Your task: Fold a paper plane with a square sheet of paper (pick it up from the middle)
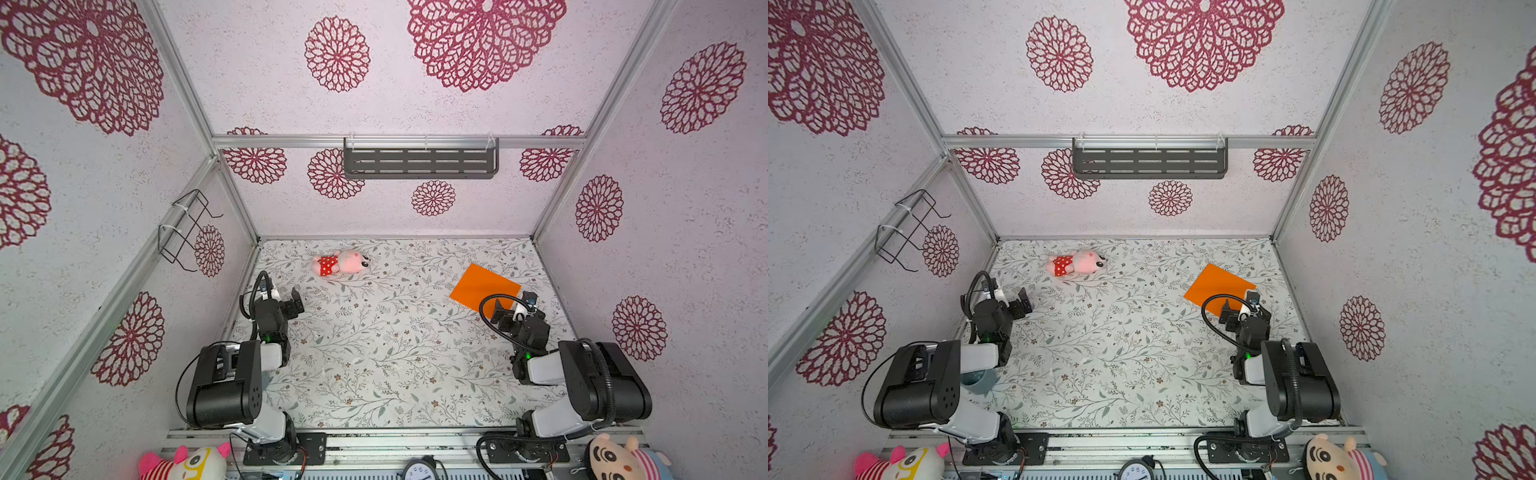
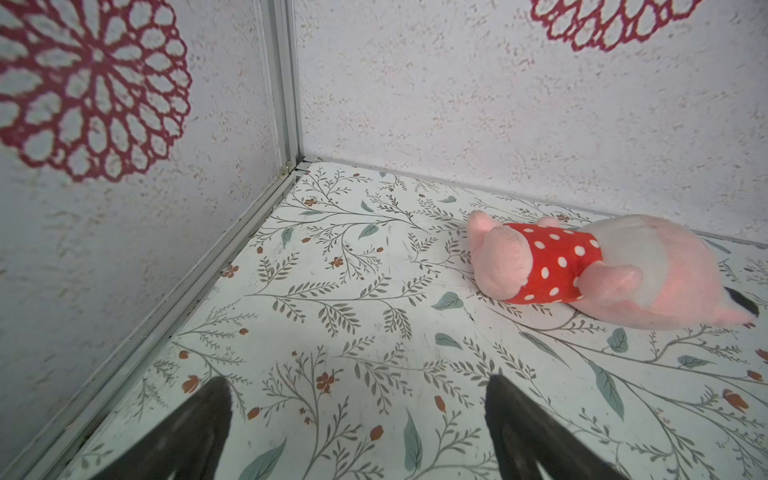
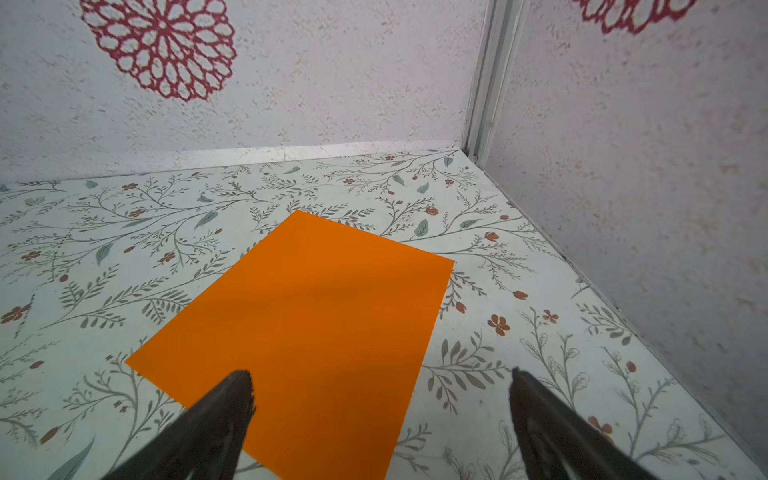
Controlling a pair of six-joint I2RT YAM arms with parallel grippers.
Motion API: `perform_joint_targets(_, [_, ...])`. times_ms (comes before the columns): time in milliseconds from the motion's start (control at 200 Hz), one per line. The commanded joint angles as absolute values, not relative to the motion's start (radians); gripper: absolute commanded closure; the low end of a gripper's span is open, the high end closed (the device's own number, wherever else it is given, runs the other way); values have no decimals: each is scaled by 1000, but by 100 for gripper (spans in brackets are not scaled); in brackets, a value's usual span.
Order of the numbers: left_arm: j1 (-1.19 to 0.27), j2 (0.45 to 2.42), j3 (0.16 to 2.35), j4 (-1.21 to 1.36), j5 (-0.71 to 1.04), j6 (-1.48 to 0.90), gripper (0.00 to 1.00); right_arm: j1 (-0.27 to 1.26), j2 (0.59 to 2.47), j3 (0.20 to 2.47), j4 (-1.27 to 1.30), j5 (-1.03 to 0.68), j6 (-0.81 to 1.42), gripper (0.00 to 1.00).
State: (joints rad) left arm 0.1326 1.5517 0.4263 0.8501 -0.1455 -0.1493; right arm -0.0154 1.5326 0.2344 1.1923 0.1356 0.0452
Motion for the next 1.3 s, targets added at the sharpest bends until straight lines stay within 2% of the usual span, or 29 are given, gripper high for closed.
perform_joint_targets(0, [126, 1557, 430, 862, -153, -130, 3, -18, 1531, 231, 1237, 150, 60, 1])
perform_joint_targets(951, [121, 1533, 406, 897, -159, -124, 3, 3, 1491, 234, 1203, 231, 58, 1])
perform_joint_targets(1021, [104, 1475, 393, 878, -212, -122, 3, 9, 1416, 254, 1100, 264, 58, 1])
perform_joint_targets(1121, [58, 1373, 433, 719, -347, -129, 3, 33, 1291, 330, 875, 321, 67, 1])
perform_joint_targets(1226, [-8, 1337, 541, 543, -507, -134, 3, 36, 1197, 490, 512, 354, 274, 1])
perform_joint_targets(1291, [-43, 1330, 647, 357, -502, -207, 3, 38, 1197, 587, 346, 311, 348, 1])
